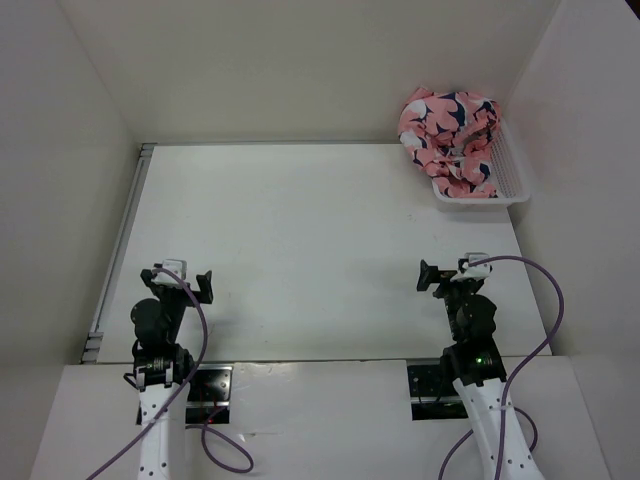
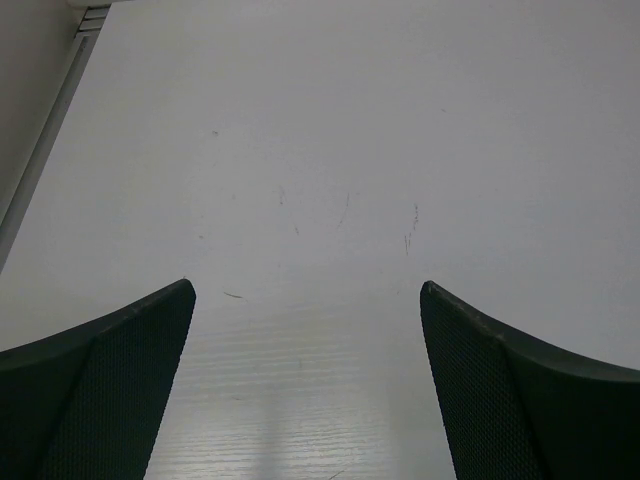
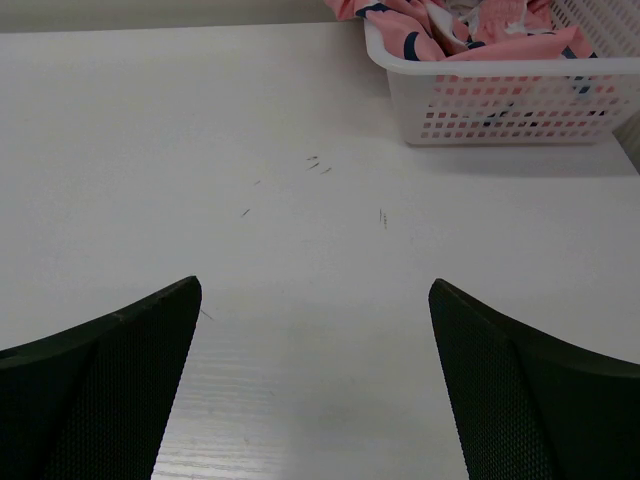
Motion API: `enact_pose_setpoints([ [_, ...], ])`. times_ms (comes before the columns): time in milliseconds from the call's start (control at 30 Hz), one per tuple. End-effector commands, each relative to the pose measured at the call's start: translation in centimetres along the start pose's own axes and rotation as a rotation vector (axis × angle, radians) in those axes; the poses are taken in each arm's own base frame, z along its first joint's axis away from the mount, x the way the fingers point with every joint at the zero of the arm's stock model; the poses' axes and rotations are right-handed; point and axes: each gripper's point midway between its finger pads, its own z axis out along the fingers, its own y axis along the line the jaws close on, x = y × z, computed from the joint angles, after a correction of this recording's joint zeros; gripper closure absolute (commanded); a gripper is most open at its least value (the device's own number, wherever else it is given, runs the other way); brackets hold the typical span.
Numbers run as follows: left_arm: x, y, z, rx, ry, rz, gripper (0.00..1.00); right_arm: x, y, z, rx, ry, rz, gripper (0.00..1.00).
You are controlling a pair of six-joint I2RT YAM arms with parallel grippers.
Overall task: Fold and stack the shorts
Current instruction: Grab the shorts from the pile
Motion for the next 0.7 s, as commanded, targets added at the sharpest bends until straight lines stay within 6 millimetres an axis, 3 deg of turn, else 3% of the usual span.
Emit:
enact_pose_setpoints([
  [0,-0.2,0.1,0.2,-0.003,-0.032,0.011,0.00,-0.2,0.0,0.3,-0.004,-0.046,-0.003,0.01],
  [167,-0.2,0.1,0.2,-0.003,-0.032,0.011,0.00,-0.2,0.0,0.3,-0.003,-0.046,-0.013,0.01],
  [200,-0.9,-0.5,0.1,0.032,-0.048,0.015,0.00,-1.0,0.4,0.4,-0.031,-0.078,-0.036,0.01],
  [233,-1.8,-1.4,0.0,0.079,-0.076,0.024,0.00,-3.2,2.8,0.1,-0.175,-0.150,-0.119,0.01],
  [267,-3.4,-2.6,0.0,0.153,-0.138,0.046,0.00,-6.9,3.4,-0.2,-0.216,-0.319,-0.322,0.01],
  [300,-5.0,-3.2,-0.2,0.187,-0.193,0.067,0.00,-9.3,4.4,-0.8,-0.256,-0.440,-0.464,0.01],
  [333,-6.2,-3.5,-0.3,0.205,-0.242,0.087,0.00,-9.4,7.7,-2.0,-0.437,-0.555,-0.672,0.00],
  [367,-7.6,-4.8,-0.7,0.283,-0.322,0.128,0.00,-7.0,8.2,-1.7,-0.486,-0.582,-1.145,0.00],
  [400,-6.6,-6.7,-1.1,0.395,-0.299,0.133,0.00,-5.2,9.0,-1.9,-0.552,-0.621,-1.410,0.00],
  [433,-5.2,-8.8,-1.9,0.526,-0.251,0.121,0.00,-5.0,9.8,-2.4,-0.577,-0.698,-1.567,0.00],
  [467,-5.0,-8.7,-1.9,0.519,-0.245,0.117,0.00,-7.8,10.5,-3.2,-0.523,-0.813,-1.536,0.00],
  [533,-8.4,-7.1,-1.4,0.397,-0.352,0.146,0.00,-12.0,11.3,-5.1,-0.493,-0.949,-1.385,0.00],
  [567,-10.8,-6.7,-1.6,0.364,-0.435,0.171,0.00,-13.3,11.5,-5.6,-0.476,-0.994,-1.409,0.00],
  [633,-14.0,-6.9,-2.1,0.362,-0.483,0.175,0.00,-16.2,11.7,-5.5,-0.486,-0.974,-1.413,0.00],
  [667,-13.7,-7.0,-1.0,0.381,-0.404,0.145,0.00,-17.6,11.1,-4.6,-0.449,-0.926,-1.399,0.00],
])
